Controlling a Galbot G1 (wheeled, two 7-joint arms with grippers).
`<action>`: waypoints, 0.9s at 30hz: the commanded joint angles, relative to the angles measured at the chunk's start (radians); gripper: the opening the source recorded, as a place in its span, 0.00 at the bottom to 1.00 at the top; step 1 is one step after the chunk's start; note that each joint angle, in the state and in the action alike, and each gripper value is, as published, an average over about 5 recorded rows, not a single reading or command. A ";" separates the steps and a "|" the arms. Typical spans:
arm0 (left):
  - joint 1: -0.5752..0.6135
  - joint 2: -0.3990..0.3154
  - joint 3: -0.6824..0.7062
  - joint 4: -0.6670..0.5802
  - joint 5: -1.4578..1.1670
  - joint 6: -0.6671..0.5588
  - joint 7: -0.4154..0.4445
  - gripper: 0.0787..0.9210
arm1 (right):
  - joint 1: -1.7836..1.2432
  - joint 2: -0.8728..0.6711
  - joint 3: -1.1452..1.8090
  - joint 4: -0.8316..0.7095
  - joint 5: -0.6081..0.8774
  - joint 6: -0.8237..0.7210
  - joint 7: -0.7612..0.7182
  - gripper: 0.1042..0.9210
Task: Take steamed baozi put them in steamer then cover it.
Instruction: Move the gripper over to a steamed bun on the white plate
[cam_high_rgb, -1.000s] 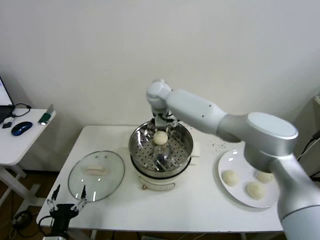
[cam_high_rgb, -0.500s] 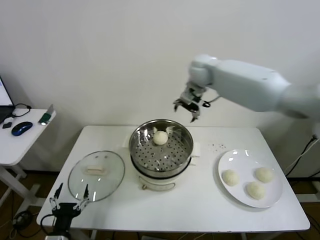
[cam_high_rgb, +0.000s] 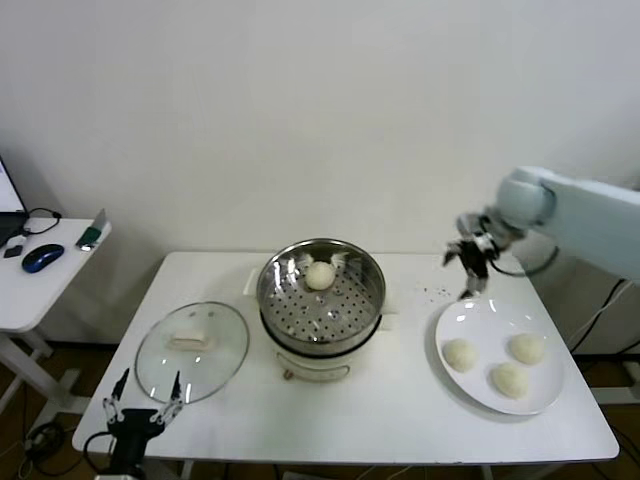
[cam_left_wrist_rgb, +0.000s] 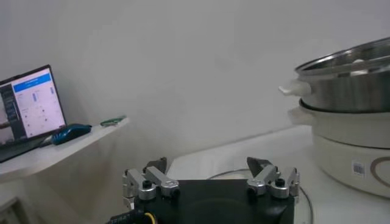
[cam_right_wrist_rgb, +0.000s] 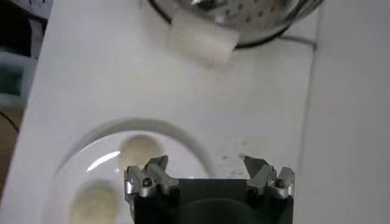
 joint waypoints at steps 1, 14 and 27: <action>0.008 -0.001 -0.004 0.001 0.003 -0.002 0.000 0.88 | -0.230 -0.128 0.108 0.027 -0.096 -0.066 -0.002 0.88; 0.019 -0.008 -0.010 0.006 0.003 -0.003 -0.001 0.88 | -0.394 -0.003 0.255 -0.077 -0.137 -0.005 0.031 0.88; 0.012 -0.007 -0.014 0.016 0.003 -0.002 -0.002 0.88 | -0.428 0.084 0.281 -0.158 -0.153 0.007 0.031 0.88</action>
